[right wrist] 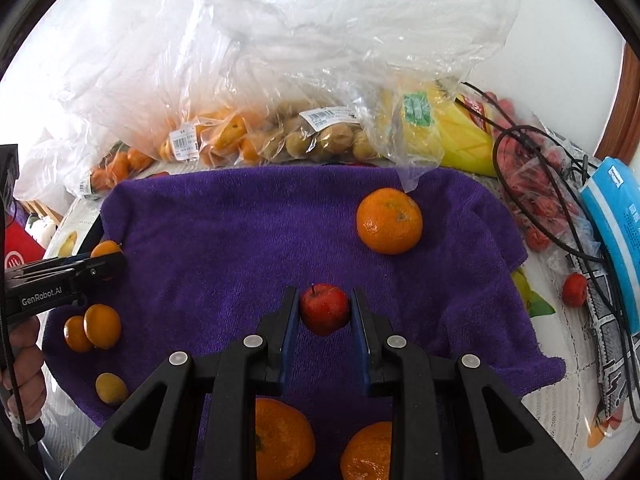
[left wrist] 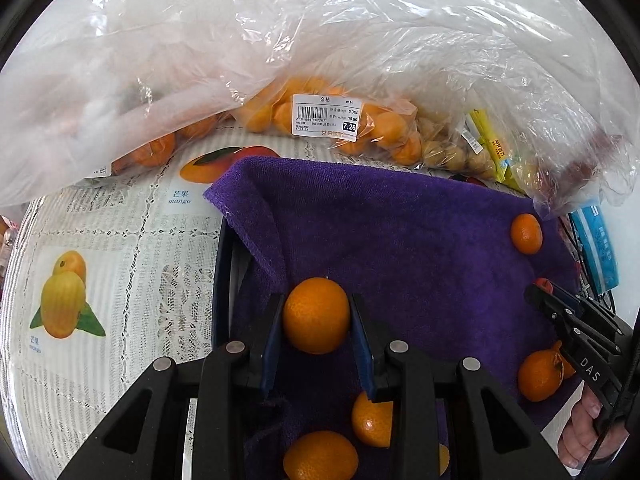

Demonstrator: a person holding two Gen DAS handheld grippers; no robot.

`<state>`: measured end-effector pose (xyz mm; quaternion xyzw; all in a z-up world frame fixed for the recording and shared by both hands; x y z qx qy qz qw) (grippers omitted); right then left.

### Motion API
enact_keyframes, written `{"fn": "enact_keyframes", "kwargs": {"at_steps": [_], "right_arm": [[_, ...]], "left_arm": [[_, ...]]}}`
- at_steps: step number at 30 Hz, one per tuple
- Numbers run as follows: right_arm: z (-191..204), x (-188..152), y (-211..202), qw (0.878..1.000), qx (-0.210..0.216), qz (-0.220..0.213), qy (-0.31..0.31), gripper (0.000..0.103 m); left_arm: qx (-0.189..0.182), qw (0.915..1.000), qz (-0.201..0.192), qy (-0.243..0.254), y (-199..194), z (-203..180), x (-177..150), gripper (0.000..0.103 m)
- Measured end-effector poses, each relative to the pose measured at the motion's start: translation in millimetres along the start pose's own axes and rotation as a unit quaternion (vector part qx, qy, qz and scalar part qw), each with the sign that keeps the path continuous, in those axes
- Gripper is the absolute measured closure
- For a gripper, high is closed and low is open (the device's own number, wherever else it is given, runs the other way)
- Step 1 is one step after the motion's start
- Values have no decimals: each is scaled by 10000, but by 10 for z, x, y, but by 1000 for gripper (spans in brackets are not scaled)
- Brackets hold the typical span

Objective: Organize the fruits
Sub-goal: 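Lower both fruits onto the purple towel and open both grippers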

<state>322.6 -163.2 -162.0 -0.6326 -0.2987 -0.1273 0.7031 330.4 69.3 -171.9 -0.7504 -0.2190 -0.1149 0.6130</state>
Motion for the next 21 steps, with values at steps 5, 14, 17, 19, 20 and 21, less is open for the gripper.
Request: {"fn": "enact_keyframes", "kwargs": {"at_steps": [5,14,17,19,20,21], "right_arm": [[14,-22,25,10000,-39,67,-47,78],[5,-14,-60,9999,-104,6,-10,65],[-1,-11,-204,9999,-95,-92,45,58],[11,-13,-333,9997,-126,-202,63,50],[14,-18,-408,9995,-153,-264,64,48],[23,-28,-480,9993,-172,-318,62,46]], "left_arm": [[28,10000,-40,26,-1,2,-1,73],[-59,10000,-4,42,-73,-32,-24,65],[-113,9999,-115,39,-220,-45,-58,51],[-97,9997,-217,91,-328,-67,-83,51],[-100,9996,-260,107,-394,-86,-104,50],[-115,9994,-300,110,-454,-91,-125,50]]}}
Point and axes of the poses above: each gripper's, at about its wrist camera, not at the fingertips, and y roughly the way its jaws point, z to its left, x to its top, the point moved 2 cm from there along y, roughly the way its jaws point, and after that the axes turned 8 degrees about -y, right-handed, at the moved point
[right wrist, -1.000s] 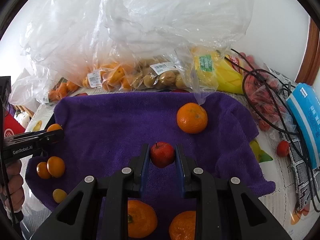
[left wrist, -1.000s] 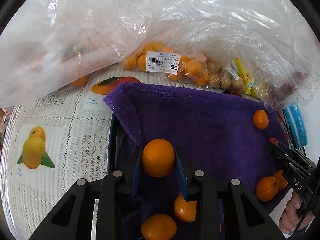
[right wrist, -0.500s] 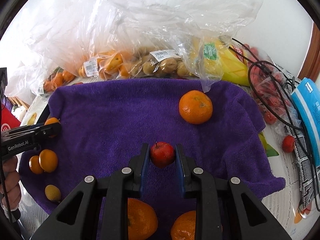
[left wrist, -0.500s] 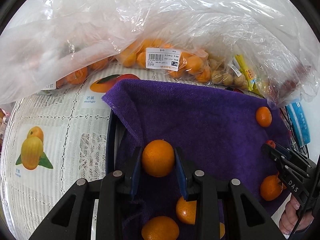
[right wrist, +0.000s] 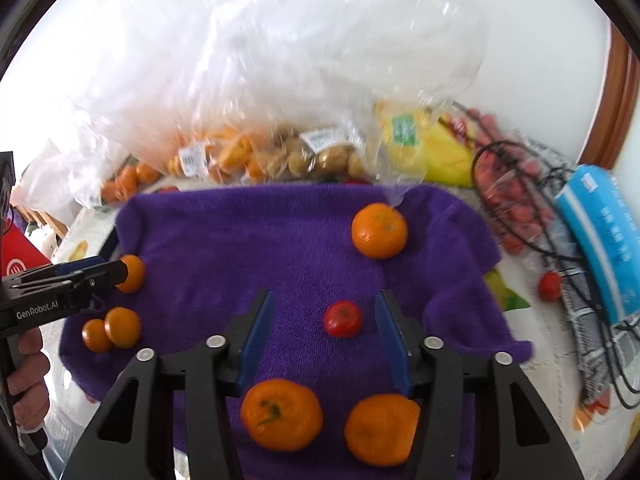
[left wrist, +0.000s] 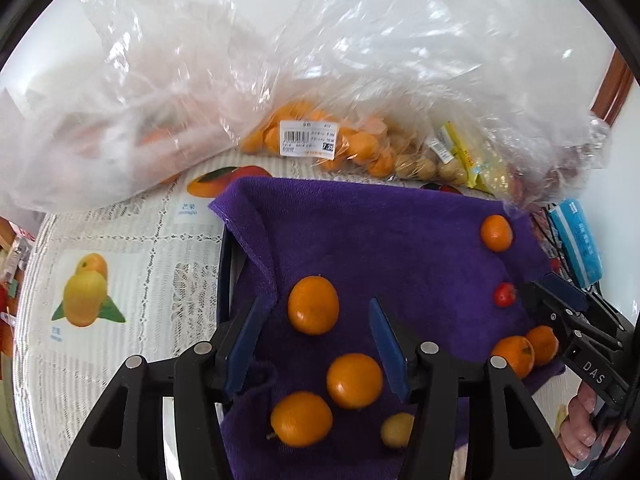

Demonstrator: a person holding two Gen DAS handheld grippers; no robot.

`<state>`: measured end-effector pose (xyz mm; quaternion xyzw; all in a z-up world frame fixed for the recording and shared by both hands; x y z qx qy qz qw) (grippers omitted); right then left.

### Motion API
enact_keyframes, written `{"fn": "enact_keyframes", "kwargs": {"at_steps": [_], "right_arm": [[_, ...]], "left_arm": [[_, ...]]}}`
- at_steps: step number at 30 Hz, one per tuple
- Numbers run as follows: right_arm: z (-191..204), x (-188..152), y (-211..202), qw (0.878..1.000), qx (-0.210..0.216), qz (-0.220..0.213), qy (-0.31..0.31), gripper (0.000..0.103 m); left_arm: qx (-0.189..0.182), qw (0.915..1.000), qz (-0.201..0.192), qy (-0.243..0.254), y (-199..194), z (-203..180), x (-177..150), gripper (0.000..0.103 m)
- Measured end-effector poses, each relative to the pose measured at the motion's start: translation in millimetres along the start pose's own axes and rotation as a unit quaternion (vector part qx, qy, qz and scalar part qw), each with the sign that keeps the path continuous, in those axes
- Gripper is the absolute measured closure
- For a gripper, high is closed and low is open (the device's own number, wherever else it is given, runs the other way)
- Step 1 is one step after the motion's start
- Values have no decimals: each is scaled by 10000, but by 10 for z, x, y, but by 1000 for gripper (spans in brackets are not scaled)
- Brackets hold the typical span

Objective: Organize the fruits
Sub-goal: 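Lower both fruits onto the purple towel and open both grippers, then raise both open grippers up and away from the towel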

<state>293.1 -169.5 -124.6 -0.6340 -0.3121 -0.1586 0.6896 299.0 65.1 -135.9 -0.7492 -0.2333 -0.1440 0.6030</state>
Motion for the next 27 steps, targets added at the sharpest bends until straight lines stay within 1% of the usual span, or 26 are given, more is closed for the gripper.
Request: {"fn": "enact_keyframes", "kwargs": {"at_steps": [6,7,8,13,15,22,27], "right_arm": [[25,-101,-450,9996,-100,-277,42,42],[28,-130,-525,9994,-51,-333,62,42],[32,-154,-591,9994,-26,-350,75,42],[52,-297,-930,9984,-224,-493,187,42],[53,-369,-1042,9982,-184,-509,247,42],[167,-611,-1275,9986,-101,-486,169,42],[235,-758,-1296,9989,-60,-449,123,42]], "left_arm": [[106,9995,-283,-84,-425,34,-154,50],[114,9993,-334,-107,-508,45,-193,50],[119,9992,-372,-122,-571,52,-218,50],[137,9982,-569,-149,-874,43,-397,50],[103,9978,-638,-162,-994,38,-481,50],[54,9970,-742,-195,-1204,0,-742,50],[-14,9977,-630,-233,-1217,-2,-954,50]]}}
Point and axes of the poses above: each gripper's, at about its wrist camera, not at the fingertips, and y roughly the way its jaws point, z to its left, x to its top, the point moved 2 cm from there along y, roughly the way its jaws point, and after that the axes turned 8 degrees about -y, right-handed, at the moved point
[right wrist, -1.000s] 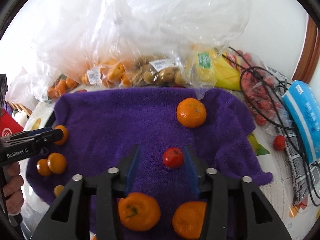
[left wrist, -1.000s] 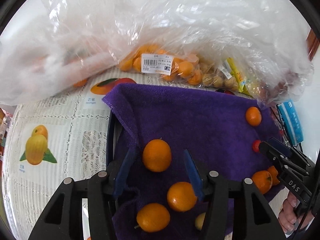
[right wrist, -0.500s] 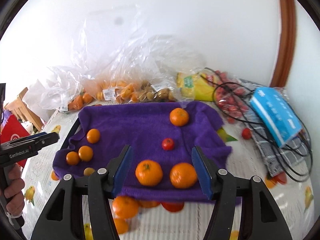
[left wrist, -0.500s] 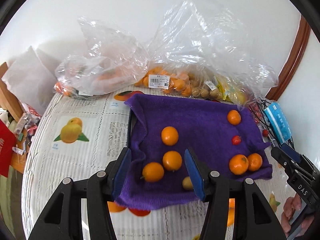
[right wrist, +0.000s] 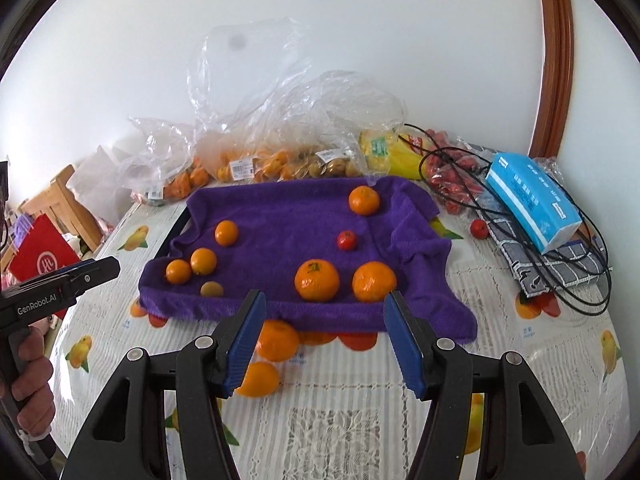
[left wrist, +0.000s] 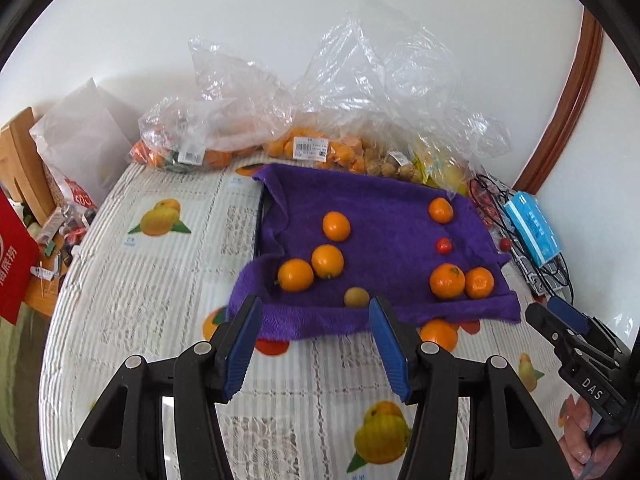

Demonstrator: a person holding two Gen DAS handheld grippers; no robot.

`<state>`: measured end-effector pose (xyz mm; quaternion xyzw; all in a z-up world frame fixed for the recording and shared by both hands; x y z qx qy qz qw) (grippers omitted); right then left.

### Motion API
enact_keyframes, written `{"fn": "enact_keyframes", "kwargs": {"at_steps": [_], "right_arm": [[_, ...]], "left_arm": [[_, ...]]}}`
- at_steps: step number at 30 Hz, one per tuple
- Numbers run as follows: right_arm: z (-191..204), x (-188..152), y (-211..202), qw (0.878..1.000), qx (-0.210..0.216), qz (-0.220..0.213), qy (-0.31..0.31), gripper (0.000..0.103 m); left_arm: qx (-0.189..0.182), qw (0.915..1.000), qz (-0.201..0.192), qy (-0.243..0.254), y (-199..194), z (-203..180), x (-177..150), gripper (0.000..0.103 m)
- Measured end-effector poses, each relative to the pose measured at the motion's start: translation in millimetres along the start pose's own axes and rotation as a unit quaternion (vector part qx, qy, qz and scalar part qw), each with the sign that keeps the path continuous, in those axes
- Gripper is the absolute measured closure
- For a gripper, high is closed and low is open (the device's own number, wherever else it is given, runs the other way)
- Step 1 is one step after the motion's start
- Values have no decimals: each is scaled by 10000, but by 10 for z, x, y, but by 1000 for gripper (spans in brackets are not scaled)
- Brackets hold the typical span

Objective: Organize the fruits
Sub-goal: 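Raise both open grippers up and away from the towel, then grasp a large orange with the right gripper while the left gripper grasps another orange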

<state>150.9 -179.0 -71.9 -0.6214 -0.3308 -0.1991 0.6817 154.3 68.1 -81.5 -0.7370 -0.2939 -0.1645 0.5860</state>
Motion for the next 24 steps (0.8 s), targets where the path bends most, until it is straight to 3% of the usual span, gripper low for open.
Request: {"fn": "enact_keyframes", "kwargs": {"at_steps": [15,19,24], "right_arm": [[-59,-298,422,9989,70,444,160,42],[-13,-320,594,9985,127,525,119,49],[110,-317,753,9963,561,607,227,52]], "left_arm": [[18,9972,730,-152,468,148,-427,50],[128,9962,828,-222,558,265,-456,50],[124,9948,953,-334,641,343,-486,50]]}}
Point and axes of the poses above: each gripper's, at about its wrist camera, not at the fingertips, and y roughly the way its jaws point, z to its left, x to its top, the point moved 2 cm from there along y, roughly the way its jaws point, and after that the axes turned 8 degrees about -y, right-handed, at the moved point
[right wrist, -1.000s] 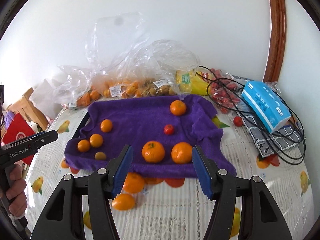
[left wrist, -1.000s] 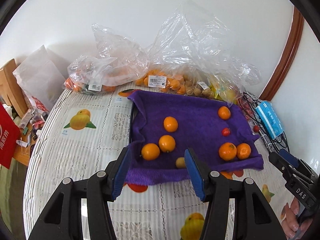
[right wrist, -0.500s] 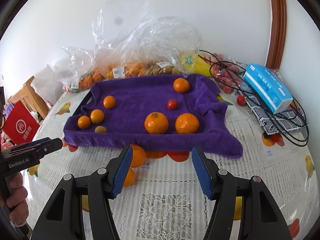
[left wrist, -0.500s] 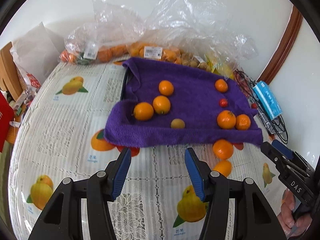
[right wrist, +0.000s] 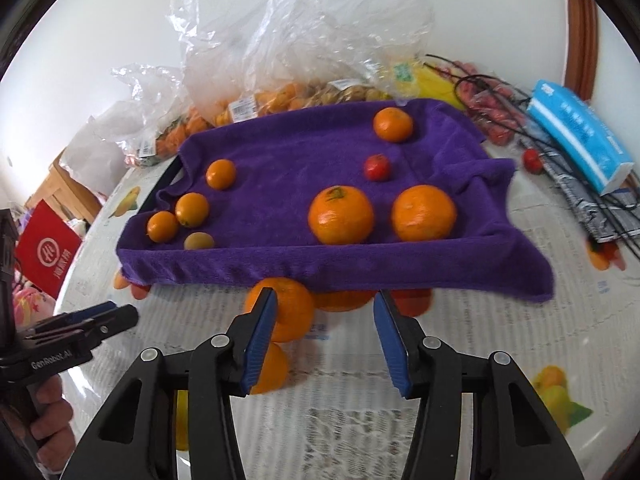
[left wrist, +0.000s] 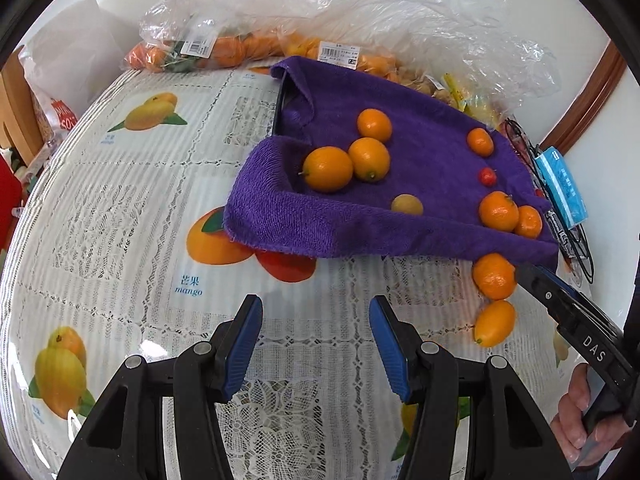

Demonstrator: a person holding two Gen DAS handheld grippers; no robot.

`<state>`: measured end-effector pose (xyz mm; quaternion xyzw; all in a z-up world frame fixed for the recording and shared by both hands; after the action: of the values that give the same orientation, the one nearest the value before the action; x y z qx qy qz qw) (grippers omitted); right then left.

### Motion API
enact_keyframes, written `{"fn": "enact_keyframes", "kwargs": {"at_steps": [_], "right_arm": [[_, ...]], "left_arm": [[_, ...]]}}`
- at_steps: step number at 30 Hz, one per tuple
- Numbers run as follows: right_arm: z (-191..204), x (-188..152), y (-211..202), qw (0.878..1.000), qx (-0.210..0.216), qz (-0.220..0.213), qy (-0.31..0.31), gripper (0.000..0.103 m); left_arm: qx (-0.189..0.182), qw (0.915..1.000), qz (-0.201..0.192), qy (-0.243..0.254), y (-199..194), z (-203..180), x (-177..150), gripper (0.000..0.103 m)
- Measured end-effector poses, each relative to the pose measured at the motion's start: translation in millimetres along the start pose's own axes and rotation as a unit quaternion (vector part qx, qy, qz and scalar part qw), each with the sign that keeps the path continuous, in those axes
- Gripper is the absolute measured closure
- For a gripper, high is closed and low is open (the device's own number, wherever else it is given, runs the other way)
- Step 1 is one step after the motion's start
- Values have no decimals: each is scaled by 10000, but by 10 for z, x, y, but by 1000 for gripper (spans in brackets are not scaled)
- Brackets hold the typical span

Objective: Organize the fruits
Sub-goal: 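Grasp a large orange with the right gripper while the left gripper grasps another orange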

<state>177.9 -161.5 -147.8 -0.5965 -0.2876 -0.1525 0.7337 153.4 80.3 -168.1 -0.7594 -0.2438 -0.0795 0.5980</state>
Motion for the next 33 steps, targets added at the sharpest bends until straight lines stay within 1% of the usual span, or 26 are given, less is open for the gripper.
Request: {"fn": "enact_keyframes", "kwargs": {"at_steps": [2,7,10,12,13,14,15,18,20,24,27,33], "right_arm": [[86,28,37,9999,143,24,-94,52],[240,49,125,9993,224,115,-275,52],[297,47,216,9986,351,269,-292,52],[351,45,274,9982,274,358,-398,52],[366,42,310,9978,215,411,-466,53],[378,34,342,9973,189,482,-516,56],[392,28,384,9967,186,576,-537,61],[440,38,405,9955,69,610,-720,62],[445,49,404,9954,64,589,-756,62],[374,87,333,9975,261,443,-491,63],[358,143,196,9981,302,196,-503,63],[240,150,-110,9987,163,-119,-458,63]], "left_arm": [[3,10000,22,-13,21,7,8,50],[-4,10000,50,-17,38,36,21,50],[-16,10000,59,-76,38,101,24,50],[-27,9999,44,-103,26,140,23,50],[-18,9999,33,-117,19,160,22,50],[-12,9999,24,-137,12,184,22,50],[-11,9999,22,-158,5,207,22,50],[-7,9998,10,-213,-8,264,25,50],[8,9997,-5,-234,-12,283,27,50],[18,9997,-25,-257,-26,287,0,50],[29,9998,-20,-201,-33,256,-34,50],[-185,9998,40,-36,-54,70,-139,50]]}}
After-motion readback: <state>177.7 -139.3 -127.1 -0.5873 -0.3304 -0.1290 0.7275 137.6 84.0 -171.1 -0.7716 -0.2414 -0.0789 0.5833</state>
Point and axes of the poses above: each gripper's, at about its wrist camera, not at the fingertips, and y roughly the way its jaws point, z to its left, x to its top, the point moved 2 cm from there along y, roughly the way its jaws point, and after that the axes turned 8 degrees about -y, right-handed, at the moved point
